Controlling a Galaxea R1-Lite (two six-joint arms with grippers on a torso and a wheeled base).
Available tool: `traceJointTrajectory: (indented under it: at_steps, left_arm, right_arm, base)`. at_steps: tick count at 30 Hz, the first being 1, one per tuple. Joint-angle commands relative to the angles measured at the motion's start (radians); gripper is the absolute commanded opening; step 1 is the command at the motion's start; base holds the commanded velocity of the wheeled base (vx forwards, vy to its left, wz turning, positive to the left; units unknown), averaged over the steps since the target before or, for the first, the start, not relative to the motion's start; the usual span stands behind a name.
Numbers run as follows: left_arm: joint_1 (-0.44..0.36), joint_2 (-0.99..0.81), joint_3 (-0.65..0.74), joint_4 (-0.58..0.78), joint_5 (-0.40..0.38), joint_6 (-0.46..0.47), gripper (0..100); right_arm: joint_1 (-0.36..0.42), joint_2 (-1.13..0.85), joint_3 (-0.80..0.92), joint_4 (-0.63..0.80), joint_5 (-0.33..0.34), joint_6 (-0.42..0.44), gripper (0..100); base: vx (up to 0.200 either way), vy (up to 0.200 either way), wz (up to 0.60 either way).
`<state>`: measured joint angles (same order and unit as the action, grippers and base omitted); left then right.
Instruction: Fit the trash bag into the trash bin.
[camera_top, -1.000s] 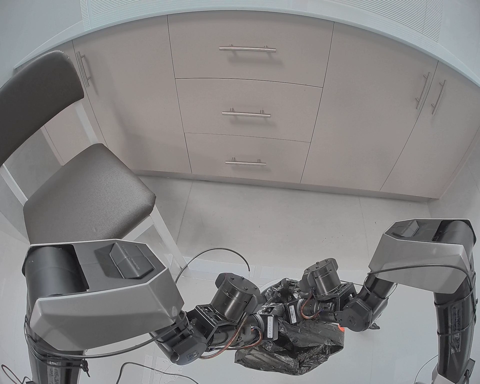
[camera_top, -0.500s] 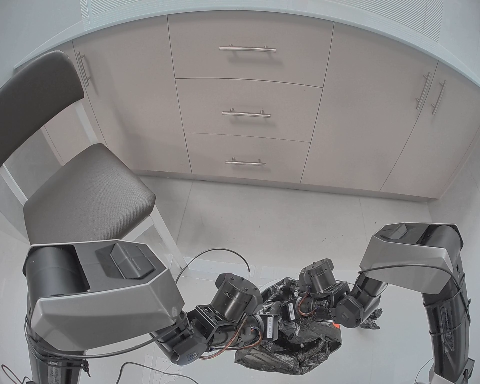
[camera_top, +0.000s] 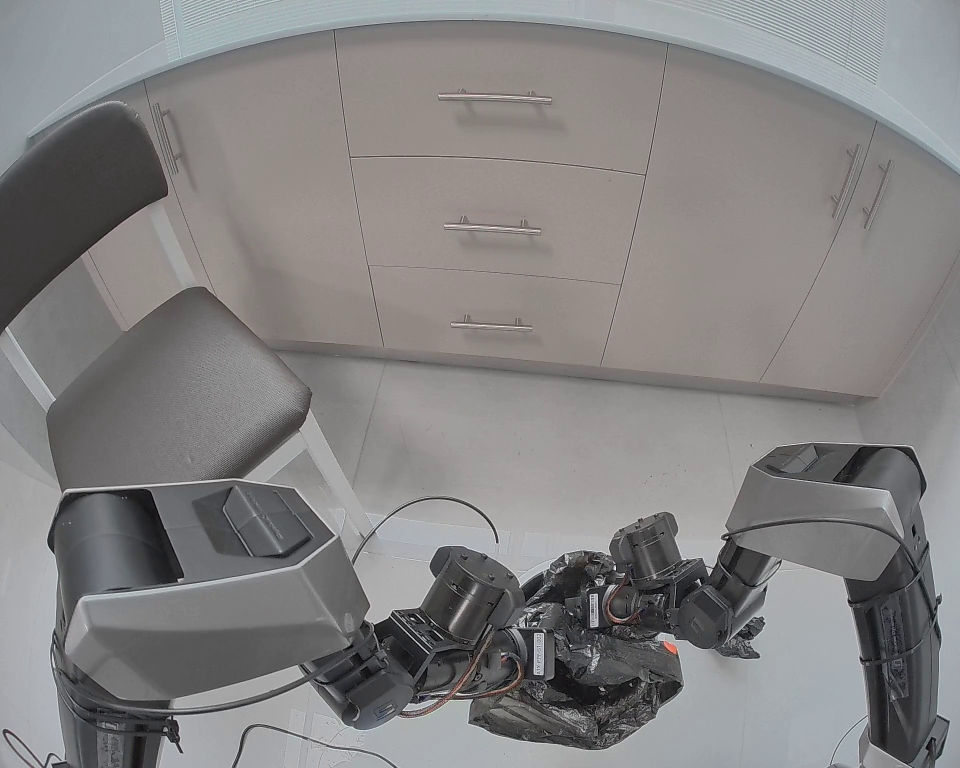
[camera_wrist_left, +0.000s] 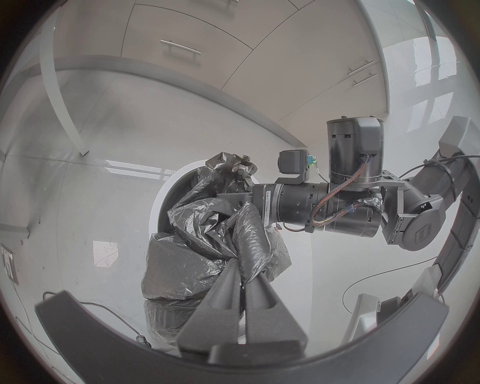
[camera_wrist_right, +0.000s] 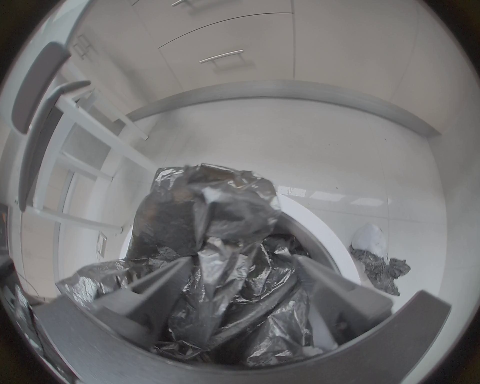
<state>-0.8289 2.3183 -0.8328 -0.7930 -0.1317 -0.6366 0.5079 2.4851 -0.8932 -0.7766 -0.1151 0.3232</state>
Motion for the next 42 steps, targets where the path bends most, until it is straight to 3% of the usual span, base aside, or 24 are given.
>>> traceJointTrajectory:
  at_steps: [1, 9, 15, 25, 30, 34, 42]
  left_arm:
    - [0.001, 0.001, -0.002, 0.000, 0.000, 0.000, 0]
    - [0.001, 0.001, -0.002, 0.000, 0.000, 0.000, 0]
    - [0.001, 0.001, -0.002, 0.000, 0.000, 0.000, 0]
    - [0.001, 0.001, 0.000, 0.000, 0.000, 0.000, 0]
    - [0.001, 0.001, 0.000, 0.000, 0.000, 0.000, 0]
    - [0.001, 0.001, -0.002, 0.000, 0.000, 0.000, 0]
    - [0.001, 0.001, -0.002, 0.000, 0.000, 0.000, 0]
  right_arm:
    - [0.001, -0.051, 0.034, -0.003, 0.011, 0.056, 100]
    - [0.012, -0.215, 0.131, -0.003, 0.063, 0.192, 100]
    - [0.006, -0.304, 0.186, -0.003, 0.075, 0.224, 100]
    - [0.003, -0.176, -0.010, -0.003, 0.066, 0.208, 100]
    - [0.003, -0.074, -0.141, 0.030, 0.060, 0.128, 100]
    - [0.003, -0.034, -0.184, 0.083, 0.028, 0.103, 100]
    - [0.008, -0.022, -0.178, 0.091, 0.026, 0.100, 100]
  base:
    - [0.000, 0.000, 0.00]
    - [0.000, 0.000, 0.00]
    - [0.000, 0.000, 0.00]
    - [0.000, 0.000, 0.00]
    - [0.000, 0.000, 0.00]
    - [0.000, 0.000, 0.00]
    - [0.000, 0.000, 0.00]
